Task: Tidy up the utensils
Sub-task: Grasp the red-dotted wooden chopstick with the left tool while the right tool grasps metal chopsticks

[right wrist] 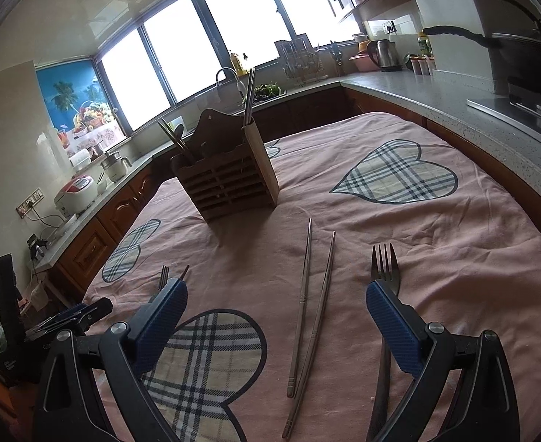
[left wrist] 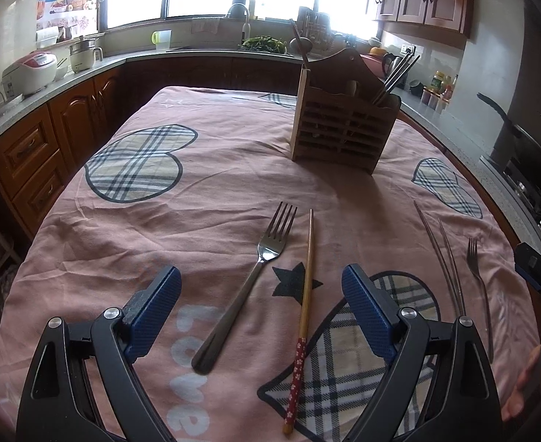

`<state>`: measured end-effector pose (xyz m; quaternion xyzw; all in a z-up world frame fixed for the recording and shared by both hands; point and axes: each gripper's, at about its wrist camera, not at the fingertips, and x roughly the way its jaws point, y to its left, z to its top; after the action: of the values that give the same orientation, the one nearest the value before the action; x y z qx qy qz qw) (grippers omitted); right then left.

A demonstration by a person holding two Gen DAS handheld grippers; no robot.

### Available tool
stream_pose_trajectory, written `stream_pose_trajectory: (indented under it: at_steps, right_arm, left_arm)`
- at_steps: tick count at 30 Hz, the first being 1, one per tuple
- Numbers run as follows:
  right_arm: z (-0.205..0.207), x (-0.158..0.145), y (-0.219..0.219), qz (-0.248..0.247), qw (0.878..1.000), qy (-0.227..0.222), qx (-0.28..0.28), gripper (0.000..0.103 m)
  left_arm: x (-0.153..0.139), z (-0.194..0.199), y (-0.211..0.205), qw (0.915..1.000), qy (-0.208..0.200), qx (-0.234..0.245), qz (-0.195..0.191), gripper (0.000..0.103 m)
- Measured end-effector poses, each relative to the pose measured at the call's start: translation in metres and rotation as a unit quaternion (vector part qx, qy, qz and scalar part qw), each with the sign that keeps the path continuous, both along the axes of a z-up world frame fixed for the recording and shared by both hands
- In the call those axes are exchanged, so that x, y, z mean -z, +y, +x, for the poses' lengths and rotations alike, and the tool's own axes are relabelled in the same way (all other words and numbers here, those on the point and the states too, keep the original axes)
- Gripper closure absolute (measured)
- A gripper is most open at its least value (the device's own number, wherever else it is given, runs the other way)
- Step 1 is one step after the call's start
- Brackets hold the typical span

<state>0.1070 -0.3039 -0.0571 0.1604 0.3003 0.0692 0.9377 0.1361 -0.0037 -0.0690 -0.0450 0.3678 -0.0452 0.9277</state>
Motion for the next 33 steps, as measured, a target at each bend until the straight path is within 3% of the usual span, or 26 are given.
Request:
stream_pose_trajectory:
  at_steps: [14, 20, 25, 33]
  right_arm:
    - [0.006, 0.014, -0.003, -0.001, 1.000, 0.023, 0.000, 0.004]
    - [0.015, 0.017, -0.005, -0.008, 1.000, 0.028, 0.002, 0.005]
    - [0.024, 0.017, -0.010, -0.009, 0.999, 0.030, 0.004, 0.007]
    - [0.046, 0.020, -0.018, -0.012, 0.999, 0.047, 0.008, 0.032]
  left_arm:
    - [0.011, 0.011, -0.018, 0.9987, 0.022, 0.046, -0.009, 0.014]
    - [0.020, 0.036, -0.032, 0.9943, 0.058, 0.089, -0.006, 0.040]
    - [0.025, 0.057, -0.045, 0.9907, 0.075, 0.113, 0.004, 0.043]
    - [0.033, 0.084, -0.052, 0.9874, 0.101, 0.122, 0.009, 0.052]
